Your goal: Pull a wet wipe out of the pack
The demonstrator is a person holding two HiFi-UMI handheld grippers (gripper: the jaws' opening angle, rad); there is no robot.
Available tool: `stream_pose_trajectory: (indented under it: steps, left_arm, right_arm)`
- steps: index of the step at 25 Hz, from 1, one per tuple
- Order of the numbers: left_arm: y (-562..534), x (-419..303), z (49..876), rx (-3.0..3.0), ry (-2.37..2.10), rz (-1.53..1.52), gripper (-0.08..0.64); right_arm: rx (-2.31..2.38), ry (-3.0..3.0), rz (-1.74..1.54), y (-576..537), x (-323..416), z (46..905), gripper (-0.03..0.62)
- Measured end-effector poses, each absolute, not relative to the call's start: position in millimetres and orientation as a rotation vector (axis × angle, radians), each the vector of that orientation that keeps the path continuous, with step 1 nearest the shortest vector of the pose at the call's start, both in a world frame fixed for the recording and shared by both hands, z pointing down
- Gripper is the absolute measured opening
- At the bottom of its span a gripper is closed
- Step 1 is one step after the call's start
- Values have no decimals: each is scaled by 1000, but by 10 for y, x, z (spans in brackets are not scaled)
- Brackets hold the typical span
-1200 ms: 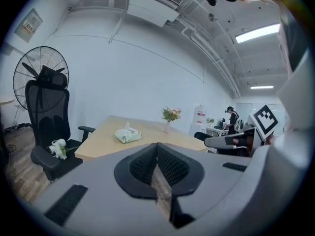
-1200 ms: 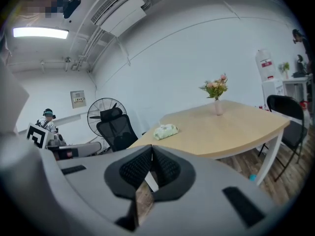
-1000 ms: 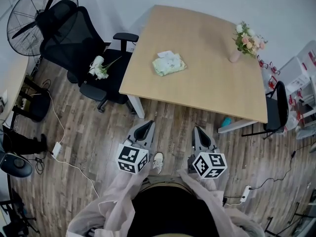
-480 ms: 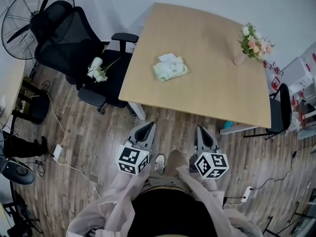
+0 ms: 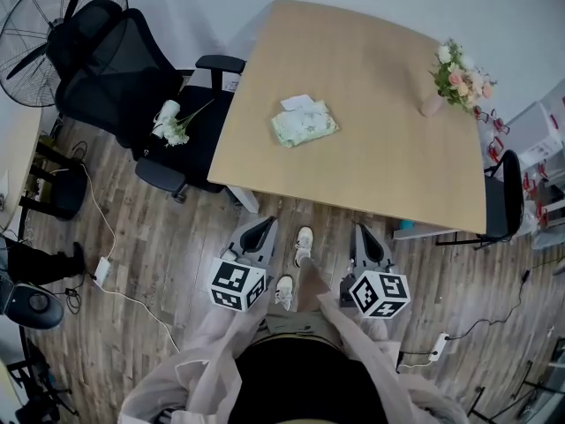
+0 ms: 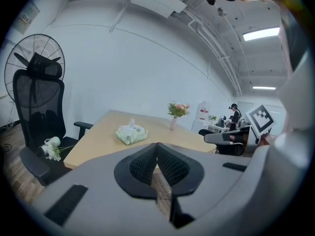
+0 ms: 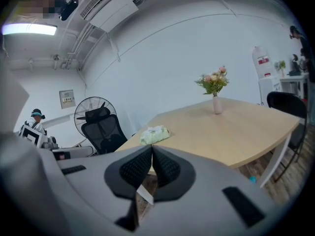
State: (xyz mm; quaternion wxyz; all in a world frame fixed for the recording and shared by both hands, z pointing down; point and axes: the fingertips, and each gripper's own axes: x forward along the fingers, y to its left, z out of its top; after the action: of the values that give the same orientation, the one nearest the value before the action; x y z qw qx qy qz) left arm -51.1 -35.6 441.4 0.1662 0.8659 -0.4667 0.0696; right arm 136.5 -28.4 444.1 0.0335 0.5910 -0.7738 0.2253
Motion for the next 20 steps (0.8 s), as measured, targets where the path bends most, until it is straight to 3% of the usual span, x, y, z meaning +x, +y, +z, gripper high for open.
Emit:
stream_pose_trajectory:
  steps: [20]
  left_arm:
    - [-1331, -290, 4465, 2443, -1351, 212, 11]
  right_arm:
    - [1765, -2388, 709, -1296, 1543, 4463, 13]
